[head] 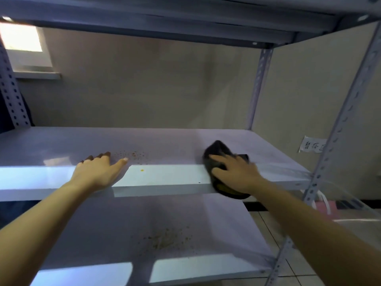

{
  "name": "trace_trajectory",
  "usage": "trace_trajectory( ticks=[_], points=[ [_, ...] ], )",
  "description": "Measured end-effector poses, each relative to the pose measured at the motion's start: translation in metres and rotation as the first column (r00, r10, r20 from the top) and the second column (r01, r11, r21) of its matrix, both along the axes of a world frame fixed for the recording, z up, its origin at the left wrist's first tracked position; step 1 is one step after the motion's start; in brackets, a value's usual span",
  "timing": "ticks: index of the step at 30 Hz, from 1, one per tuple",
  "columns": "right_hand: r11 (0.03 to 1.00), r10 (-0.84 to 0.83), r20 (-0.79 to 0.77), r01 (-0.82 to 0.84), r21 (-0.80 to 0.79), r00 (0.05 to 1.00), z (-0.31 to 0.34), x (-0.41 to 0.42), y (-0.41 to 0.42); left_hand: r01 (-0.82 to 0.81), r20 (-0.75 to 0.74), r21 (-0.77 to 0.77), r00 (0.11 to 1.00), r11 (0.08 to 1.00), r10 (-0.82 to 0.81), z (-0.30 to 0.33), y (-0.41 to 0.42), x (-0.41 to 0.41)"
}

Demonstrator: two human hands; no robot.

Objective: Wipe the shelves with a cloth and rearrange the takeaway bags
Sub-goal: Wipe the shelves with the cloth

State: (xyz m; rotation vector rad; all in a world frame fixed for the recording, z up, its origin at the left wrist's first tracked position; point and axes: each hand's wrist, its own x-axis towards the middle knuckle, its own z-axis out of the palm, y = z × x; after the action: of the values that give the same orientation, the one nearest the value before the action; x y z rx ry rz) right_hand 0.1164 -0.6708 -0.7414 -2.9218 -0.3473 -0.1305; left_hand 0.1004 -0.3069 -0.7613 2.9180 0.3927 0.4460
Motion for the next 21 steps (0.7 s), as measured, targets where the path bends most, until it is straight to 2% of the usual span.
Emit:
trace_trajectory(
  ticks=[4, 7, 11, 15, 21],
  points=[
    [0.975, -0.219, -0.050, 0.221, 0.027, 0.974, 0.004, 0.011, -0.061, -0.004, 0.017, 0.005, 1.000, 1.000, 0.004, 0.000, -0.003, -0.001],
    [0.965, -0.261, -0.080, 0.260, -0.025, 0.962, 0.007, 0.015, -0.050, -0.012, 0.020, 0.020, 1.000, 1.000, 0.011, 0.000, -0.005, -0.001],
    [0.991, -0.127, -0.070, 0.125, -0.045, 0.989, 0.007, 0.017, 0.014, -0.012, 0.023, 0.030, 1.000, 0.999, 0.011, 0.000, -0.006, 0.000],
    [0.998, 0.036, -0.134, -0.043, -0.045, 0.990, 0.010, 0.011, 0.084, -0.003, 0.020, 0.017, 1.000, 1.000, 0.003, 0.000, -0.006, -0.003],
    [0.982, 0.187, -0.128, -0.189, -0.004, 0.974, 0.009, -0.014, 0.075, 0.095, 0.002, 0.006, 0.995, 0.995, -0.095, 0.009, 0.010, -0.007]
  ],
)
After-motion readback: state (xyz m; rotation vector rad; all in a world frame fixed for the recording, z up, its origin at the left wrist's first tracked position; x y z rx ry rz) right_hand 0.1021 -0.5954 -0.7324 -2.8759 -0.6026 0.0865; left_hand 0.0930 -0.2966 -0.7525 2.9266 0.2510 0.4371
